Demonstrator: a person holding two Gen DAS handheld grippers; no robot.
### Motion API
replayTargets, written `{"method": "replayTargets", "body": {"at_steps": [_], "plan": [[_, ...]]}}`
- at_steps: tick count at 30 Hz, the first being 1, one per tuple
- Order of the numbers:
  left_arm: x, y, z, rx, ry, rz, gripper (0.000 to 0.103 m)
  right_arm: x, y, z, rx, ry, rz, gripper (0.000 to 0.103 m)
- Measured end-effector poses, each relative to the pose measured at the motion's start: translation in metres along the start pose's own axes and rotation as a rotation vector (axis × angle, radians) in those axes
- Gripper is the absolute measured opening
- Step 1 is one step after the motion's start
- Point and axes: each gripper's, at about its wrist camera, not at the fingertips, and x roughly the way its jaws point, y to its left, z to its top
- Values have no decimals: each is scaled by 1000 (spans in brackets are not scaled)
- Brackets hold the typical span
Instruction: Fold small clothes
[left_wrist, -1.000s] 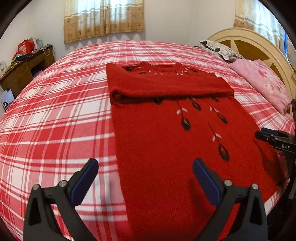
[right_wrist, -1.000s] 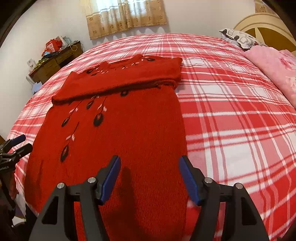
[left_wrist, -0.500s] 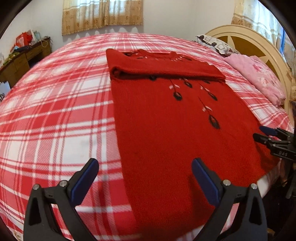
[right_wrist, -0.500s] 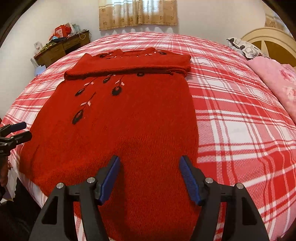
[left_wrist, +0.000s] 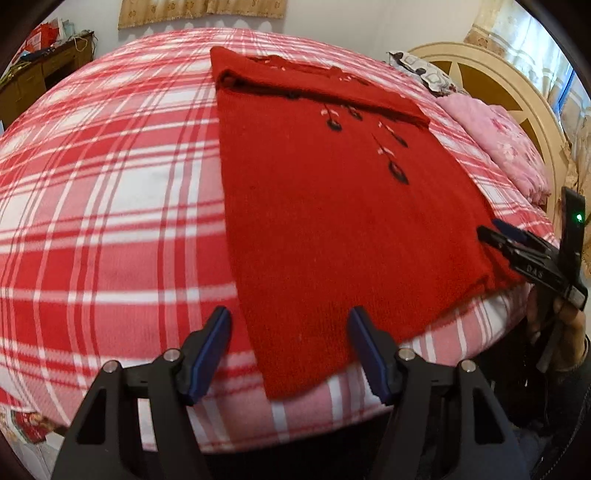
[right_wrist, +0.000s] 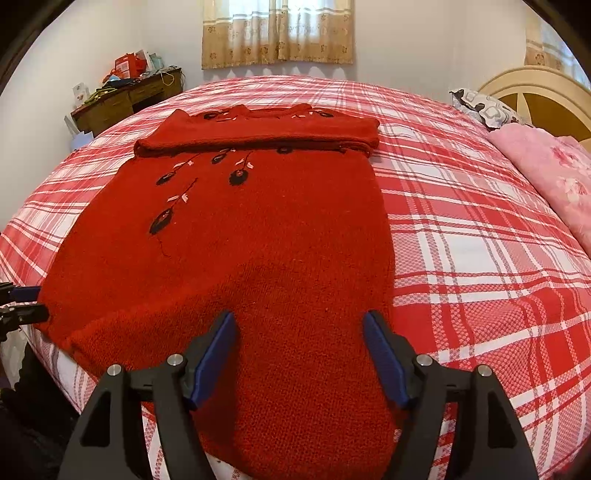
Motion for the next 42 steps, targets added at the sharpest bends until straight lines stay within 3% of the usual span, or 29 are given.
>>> {"method": "replayTargets", "body": {"at_steps": [8, 10, 11, 12, 21, 27, 30, 31, 34, 38, 42], "plan": [[6, -1, -5, 5, 4, -1, 64, 2, 4, -4, -26, -30, -1, 79], [4, -5, -5, 25, -7, 8, 45, 1, 2, -3, -19, -33, 7, 79], [2, -7, -5, 38, -12, -1, 12, 1, 1, -3, -13, -32, 14, 79], [2, -8, -5, 48, -8, -26, 9, 0, 0, -2, -8, -31, 19, 79], [-21, -5, 2, 68, -82, -26, 9, -34, -38, -7, 116, 1, 12, 79], [-15, 0, 2, 48, -74, -56, 9, -48, -57, -28, 203, 15, 82, 78], [-16, 3, 2, 32, -73, -75, 9, -49, -57, -33, 212, 35, 108, 54], [-15, 3, 2, 32, -72, -77, 9, -49, -57, -34, 218, 45, 127, 38], [-17, 5, 2, 26, -73, -71, 8, -45, -51, -39, 203, 85, 170, 33], [-21, 9, 2, 20, -88, -70, 8, -42, -51, -41, 195, 89, 187, 9], [-23, 9, 3, 21, -99, -91, 8, -53, -70, -39, 296, 6, 304, 7]]}}
